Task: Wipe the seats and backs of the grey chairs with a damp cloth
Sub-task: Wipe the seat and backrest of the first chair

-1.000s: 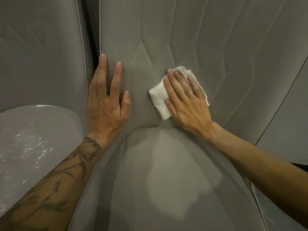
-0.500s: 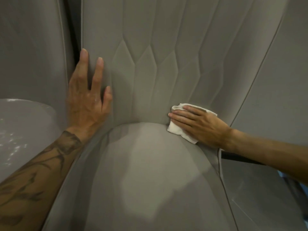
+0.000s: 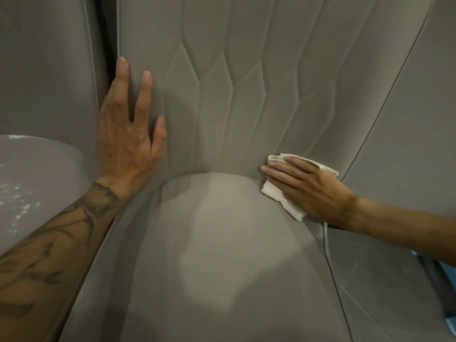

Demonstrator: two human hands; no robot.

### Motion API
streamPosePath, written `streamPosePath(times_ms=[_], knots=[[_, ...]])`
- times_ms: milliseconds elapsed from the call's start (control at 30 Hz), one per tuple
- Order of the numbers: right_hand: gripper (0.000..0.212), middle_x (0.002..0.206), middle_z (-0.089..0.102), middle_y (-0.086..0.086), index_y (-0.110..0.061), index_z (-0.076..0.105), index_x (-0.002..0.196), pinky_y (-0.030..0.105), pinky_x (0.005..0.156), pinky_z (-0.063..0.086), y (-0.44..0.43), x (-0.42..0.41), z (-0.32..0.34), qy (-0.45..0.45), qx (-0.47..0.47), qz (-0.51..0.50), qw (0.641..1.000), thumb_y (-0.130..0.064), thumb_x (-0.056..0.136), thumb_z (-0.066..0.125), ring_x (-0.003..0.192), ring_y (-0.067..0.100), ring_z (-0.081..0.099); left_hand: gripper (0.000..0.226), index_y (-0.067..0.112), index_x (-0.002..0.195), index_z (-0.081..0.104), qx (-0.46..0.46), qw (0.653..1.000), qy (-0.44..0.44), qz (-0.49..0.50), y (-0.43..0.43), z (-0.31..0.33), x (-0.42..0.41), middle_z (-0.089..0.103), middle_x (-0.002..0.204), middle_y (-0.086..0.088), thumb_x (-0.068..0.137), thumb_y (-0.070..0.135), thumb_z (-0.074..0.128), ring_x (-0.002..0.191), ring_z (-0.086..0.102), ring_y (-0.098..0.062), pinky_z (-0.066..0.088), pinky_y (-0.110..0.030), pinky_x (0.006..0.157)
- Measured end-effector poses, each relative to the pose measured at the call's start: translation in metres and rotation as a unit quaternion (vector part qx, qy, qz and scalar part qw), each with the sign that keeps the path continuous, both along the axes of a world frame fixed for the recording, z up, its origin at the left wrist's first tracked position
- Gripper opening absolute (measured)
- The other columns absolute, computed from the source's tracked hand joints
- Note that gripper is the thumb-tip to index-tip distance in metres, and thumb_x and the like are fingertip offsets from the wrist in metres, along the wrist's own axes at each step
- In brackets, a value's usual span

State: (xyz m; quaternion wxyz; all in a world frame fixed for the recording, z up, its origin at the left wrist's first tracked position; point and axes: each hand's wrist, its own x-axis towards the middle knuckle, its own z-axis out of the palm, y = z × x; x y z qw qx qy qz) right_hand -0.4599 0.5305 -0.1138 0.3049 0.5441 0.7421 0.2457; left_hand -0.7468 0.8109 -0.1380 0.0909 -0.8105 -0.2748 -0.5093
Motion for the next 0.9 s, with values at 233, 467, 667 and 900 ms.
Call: streamPosePath(times_ms=[233,467,667,900], knots=[[0.07,0.174,-0.001,0.005,-0.013,0.007,0.166,0.046,0.132,0.01,0.052,-0.01,-0.009,0.075,0.032,-0.017,0.997,-0.053,0.111,0.025,0.162,0.022,0.0,0.065,0.013,0.167,0.025,-0.003,1.0,-0.006,-0.001,-0.001,-0.001,0.0,0.02,0.169,-0.031,0.108,0.028,0.049,0.161,0.021,-0.029,0.029,-0.043,0.127],[0.058,0.174,0.003,0.004,-0.021,0.013,0.166,0.046,0.131,0.016,0.065,-0.016,-0.026,0.096,0.054,0.019,0.994,-0.043,0.114,0.024,0.161,0.022,0.004,0.065,0.014,0.166,0.025,0.001,1.0,-0.008,0.004,0.001,-0.002,0.001,0.021,0.168,-0.031,0.108,0.028,0.049,0.161,0.018,-0.027,0.029,-0.046,0.128],[0.057,0.174,0.009,0.006,-0.018,0.02,0.165,0.047,0.13,0.017,0.041,-0.002,-0.028,0.114,0.044,-0.006,0.993,-0.04,0.113,0.028,0.162,0.024,0.007,0.067,0.016,0.168,0.022,0.01,1.0,-0.008,0.006,0.005,-0.003,0.001,0.021,0.168,-0.032,0.107,0.029,0.048,0.162,0.013,-0.022,0.029,-0.047,0.128],[0.055,0.174,0.003,-0.006,-0.029,0.013,0.166,0.042,0.132,0.005,0.05,-0.047,-0.051,0.298,0.039,-0.09,0.95,-0.042,0.113,0.016,0.161,0.013,-0.001,0.064,0.013,0.166,0.025,0.008,1.0,-0.004,0.003,0.003,-0.002,0.001,0.022,0.167,-0.033,0.108,0.03,0.047,0.159,0.024,-0.035,0.028,-0.045,0.128]])
